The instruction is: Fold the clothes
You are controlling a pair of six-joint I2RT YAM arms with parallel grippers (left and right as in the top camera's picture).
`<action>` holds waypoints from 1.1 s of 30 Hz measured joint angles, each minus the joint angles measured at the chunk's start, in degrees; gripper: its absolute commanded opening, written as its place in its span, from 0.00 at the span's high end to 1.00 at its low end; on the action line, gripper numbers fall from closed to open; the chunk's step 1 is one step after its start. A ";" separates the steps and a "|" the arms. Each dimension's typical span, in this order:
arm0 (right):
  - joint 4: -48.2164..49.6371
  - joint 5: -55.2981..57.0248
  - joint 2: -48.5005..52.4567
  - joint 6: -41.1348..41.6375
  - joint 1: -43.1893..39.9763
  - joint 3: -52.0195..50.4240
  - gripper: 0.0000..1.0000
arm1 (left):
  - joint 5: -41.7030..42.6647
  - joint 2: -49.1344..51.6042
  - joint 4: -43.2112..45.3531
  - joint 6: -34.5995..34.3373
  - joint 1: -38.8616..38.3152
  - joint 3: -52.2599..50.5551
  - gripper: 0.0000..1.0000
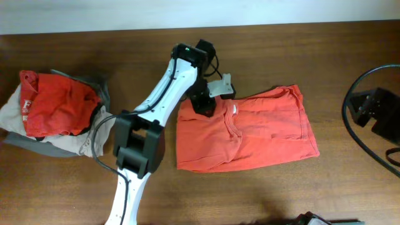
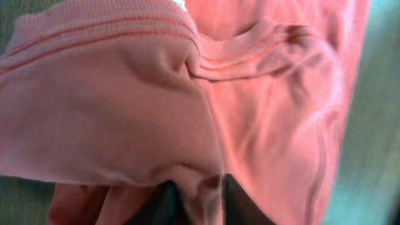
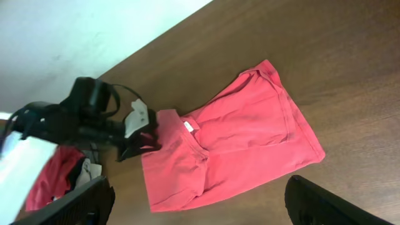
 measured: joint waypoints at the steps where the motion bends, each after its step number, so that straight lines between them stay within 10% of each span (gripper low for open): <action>1: 0.00 0.02 0.00 0.00 0.00 0.00 0.08 | -0.15 0.50 0.96 -0.07 0.00 0.00 0.01; 26: 0.00 0.02 0.00 -0.04 0.00 -0.04 0.08 | -4.39 4.09 8.09 -11.93 -0.02 8.33 0.03; 31: 0.00 0.02 0.00 -0.02 0.00 -0.11 0.08 | 0.52 7.08 6.23 -9.90 -0.02 8.33 0.30; 33: 0.00 0.02 0.00 -0.02 0.00 -0.15 0.08 | 2.05 7.65 4.02 -7.82 -0.11 8.31 0.77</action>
